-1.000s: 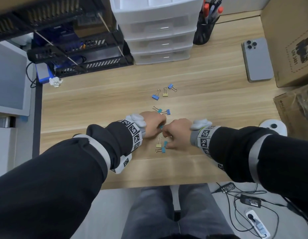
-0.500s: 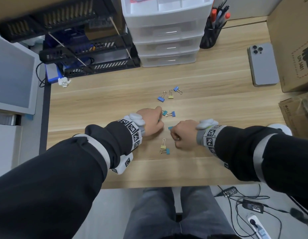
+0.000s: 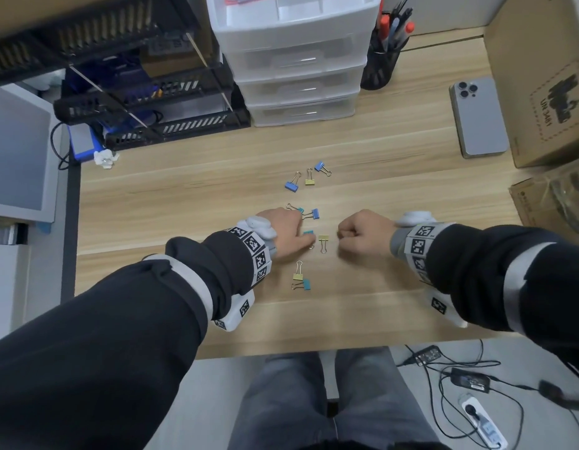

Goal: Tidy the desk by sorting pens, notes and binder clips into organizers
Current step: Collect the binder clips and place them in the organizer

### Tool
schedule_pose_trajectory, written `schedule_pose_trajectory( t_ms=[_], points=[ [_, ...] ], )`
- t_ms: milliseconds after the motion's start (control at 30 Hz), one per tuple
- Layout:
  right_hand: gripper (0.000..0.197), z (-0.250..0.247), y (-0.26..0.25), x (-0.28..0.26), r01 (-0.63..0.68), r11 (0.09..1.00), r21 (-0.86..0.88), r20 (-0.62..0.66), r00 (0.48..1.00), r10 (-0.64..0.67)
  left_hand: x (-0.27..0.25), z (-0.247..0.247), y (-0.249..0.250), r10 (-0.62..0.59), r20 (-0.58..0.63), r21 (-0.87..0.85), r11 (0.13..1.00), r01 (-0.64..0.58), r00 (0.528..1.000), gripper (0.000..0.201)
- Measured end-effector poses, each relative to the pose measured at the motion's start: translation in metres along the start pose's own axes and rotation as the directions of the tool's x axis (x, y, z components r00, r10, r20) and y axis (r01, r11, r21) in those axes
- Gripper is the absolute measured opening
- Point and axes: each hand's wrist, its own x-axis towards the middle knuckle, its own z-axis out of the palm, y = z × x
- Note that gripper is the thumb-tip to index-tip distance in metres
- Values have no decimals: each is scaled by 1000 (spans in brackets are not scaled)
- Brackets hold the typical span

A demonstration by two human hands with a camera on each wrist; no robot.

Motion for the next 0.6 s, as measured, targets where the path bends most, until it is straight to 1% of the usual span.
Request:
schedule_pose_trajectory(
  t_ms=[33, 100, 200, 300, 367, 400, 500, 533, 600],
  points=[
    [39, -3, 2, -1, -47, 995, 83, -20, 999, 49, 2, 0, 4, -11, 5, 15, 1000, 11, 1000, 50],
    [42, -6, 4, 0, -100, 972, 213, -41, 993, 111, 5, -2, 9, -25, 22, 60, 998, 23, 999, 55],
    [41, -8, 5, 2, -136, 934, 330, -12, 989, 148, 9, -2, 15, -46, 43, 85, 995, 43, 998, 57],
    [35, -8, 9, 1, -155, 915, 372, 4, 986, 166, 16, 0, 18, -46, 77, 27, 999, 44, 996, 52],
    [20, -8, 6, -1, -170, 910, 377, 28, 985, 172, 19, 0, 17, -35, 102, 6, 999, 35, 994, 49],
    [13, -8, 5, -1, -168, 910, 378, 45, 986, 163, 19, -1, 17, -31, 108, 6, 1000, 30, 994, 50],
    [4, -8, 3, 0, -159, 895, 416, 77, 987, 140, 16, -5, 17, -25, 104, 24, 999, 23, 994, 57],
    [3, -8, 2, 1, -157, 887, 434, 80, 988, 136, 15, -6, 17, -15, 97, 32, 999, 12, 995, 58],
    [12, -7, 1, 4, -173, 863, 475, 92, 985, 147, 14, -6, 15, 1, 93, 39, 999, -5, 996, 55]
  ],
)
